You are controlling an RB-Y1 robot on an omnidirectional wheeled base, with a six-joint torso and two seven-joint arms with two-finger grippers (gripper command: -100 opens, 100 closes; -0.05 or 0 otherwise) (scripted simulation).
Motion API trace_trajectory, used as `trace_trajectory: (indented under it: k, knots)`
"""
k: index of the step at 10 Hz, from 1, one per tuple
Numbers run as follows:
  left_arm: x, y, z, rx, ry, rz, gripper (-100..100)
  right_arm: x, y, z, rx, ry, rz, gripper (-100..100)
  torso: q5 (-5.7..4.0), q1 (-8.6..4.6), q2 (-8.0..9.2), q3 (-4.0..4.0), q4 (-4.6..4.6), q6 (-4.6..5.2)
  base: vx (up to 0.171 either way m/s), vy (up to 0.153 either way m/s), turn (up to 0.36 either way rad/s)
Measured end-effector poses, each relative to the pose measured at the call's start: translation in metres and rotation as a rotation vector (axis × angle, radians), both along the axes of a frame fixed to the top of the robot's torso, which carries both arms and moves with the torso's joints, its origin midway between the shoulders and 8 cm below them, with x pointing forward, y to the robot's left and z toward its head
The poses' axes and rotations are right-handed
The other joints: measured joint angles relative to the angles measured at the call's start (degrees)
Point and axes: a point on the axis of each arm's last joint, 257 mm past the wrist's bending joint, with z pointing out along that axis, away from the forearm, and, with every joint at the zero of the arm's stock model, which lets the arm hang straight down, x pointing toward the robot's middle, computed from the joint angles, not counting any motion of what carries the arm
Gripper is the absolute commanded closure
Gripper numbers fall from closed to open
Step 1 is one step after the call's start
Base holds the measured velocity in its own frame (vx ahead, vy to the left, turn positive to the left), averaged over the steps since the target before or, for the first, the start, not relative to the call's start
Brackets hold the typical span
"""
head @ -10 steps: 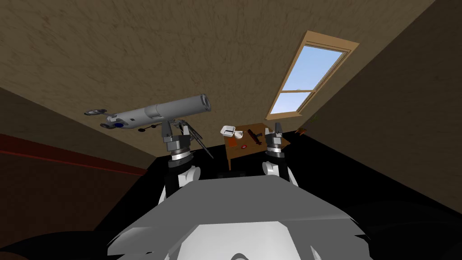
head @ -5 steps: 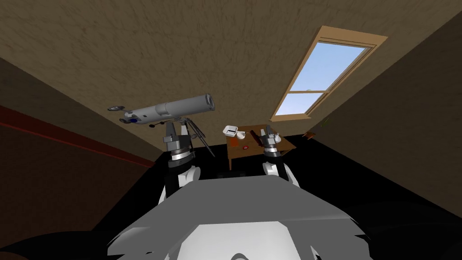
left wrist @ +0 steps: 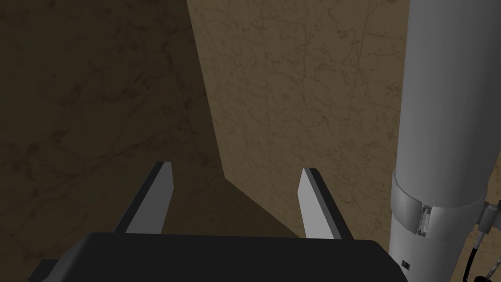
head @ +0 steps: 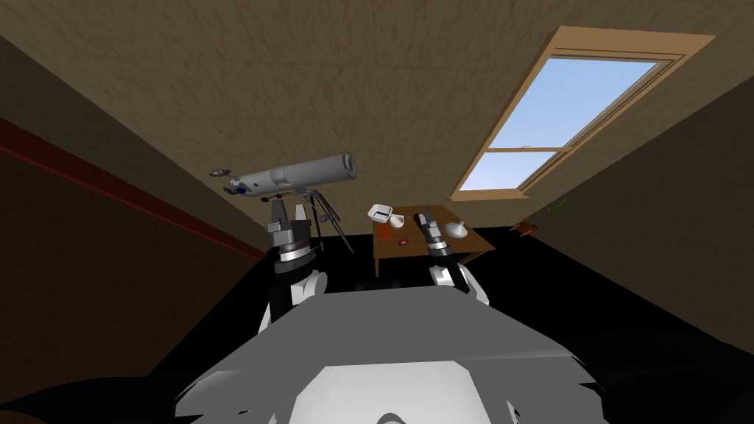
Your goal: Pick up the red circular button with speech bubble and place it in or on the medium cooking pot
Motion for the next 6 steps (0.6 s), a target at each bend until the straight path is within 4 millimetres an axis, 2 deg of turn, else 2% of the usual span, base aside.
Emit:
trace_trajectory:
  k: [2, 3, 4, 6]
  knots:
    - [0.000, 0.000, 0.000, 0.000, 0.000, 0.000, 0, 0.005, 0.006, -0.016, -0.056, 0.034, 0.029, -100, -0.01, -0.05, 0.00, 0.00, 0.00, 0.05, -0.021, -0.048, 0.137]
    - [0.000, 0.000, 0.000, 0.000, 0.000, 0.000, 0, 0.007, 0.009, -0.026, -0.087, 0.052, 0.045, -100, -0.01, -0.03, 0.02, 0.01, 0.00, 0.01, -0.023, -0.059, 0.357]
    - [0.000, 0.000, 0.000, 0.000, 0.000, 0.000, 0, 0.009, 0.014, -0.041, -0.122, 0.076, 0.064, -100, -0.02, -0.06, 0.01, 0.01, 0.00, 0.00, -0.023, -0.053, 0.090]
    - [0.000, 0.000, 0.000, 0.000, 0.000, 0.000, 0, 0.013, 0.016, -0.058, -0.184, 0.107, 0.090, -100, -0.02, -0.06, 0.00, 0.00, 0.00, 0.01, -0.023, -0.048, 0.157]
